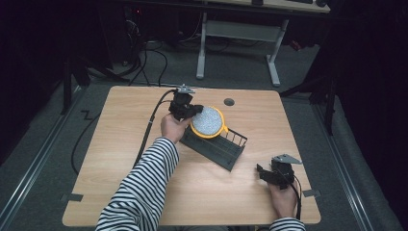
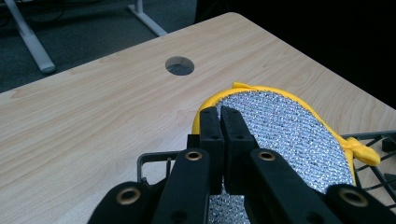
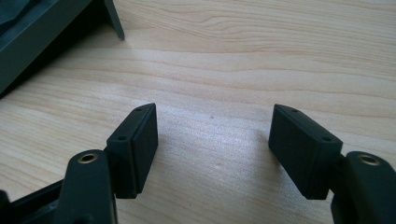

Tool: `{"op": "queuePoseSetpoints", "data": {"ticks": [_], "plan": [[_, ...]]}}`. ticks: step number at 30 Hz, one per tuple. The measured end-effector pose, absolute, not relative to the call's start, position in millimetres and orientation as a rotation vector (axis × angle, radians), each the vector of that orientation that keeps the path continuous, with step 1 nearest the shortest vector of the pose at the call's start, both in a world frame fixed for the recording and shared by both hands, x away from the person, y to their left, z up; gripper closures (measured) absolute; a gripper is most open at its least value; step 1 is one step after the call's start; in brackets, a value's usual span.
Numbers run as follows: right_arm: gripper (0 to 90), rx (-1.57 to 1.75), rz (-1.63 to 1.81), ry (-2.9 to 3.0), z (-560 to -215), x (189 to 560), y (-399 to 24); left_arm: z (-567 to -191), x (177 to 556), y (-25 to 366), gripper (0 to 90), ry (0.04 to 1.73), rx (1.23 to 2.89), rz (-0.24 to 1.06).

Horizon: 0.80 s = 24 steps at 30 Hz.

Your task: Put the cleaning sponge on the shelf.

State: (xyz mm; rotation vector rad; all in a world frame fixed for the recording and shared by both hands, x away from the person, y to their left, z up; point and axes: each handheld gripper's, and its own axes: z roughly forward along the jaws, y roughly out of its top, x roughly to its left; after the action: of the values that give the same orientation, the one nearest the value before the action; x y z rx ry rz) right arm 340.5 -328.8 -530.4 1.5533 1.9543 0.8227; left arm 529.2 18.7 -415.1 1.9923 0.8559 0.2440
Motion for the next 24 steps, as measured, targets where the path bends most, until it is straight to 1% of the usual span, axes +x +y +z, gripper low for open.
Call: {"op": "queuePoseSetpoints", "data": {"ticks": [3,10,17,24], "plan": [[33.0,1.556,0.822,1.953,-530.4,340.9,-328.6,-417.3,531.3,21.7,89.0,0.854,2.010,0.254],[32.9,1.553,0.821,1.953,-530.4,340.7,-328.6,-413.9,529.5,18.2,89.5,0.831,1.959,0.239],[32.9,1.553,0.821,1.953,-530.4,340.6,-328.6,-419.9,529.0,18.5,89.3,0.814,1.993,0.257],[32.6,1.557,0.820,1.950,-530.4,340.0,-328.1,-428.2,524.7,20.3,88.0,0.825,1.963,0.222]]}}
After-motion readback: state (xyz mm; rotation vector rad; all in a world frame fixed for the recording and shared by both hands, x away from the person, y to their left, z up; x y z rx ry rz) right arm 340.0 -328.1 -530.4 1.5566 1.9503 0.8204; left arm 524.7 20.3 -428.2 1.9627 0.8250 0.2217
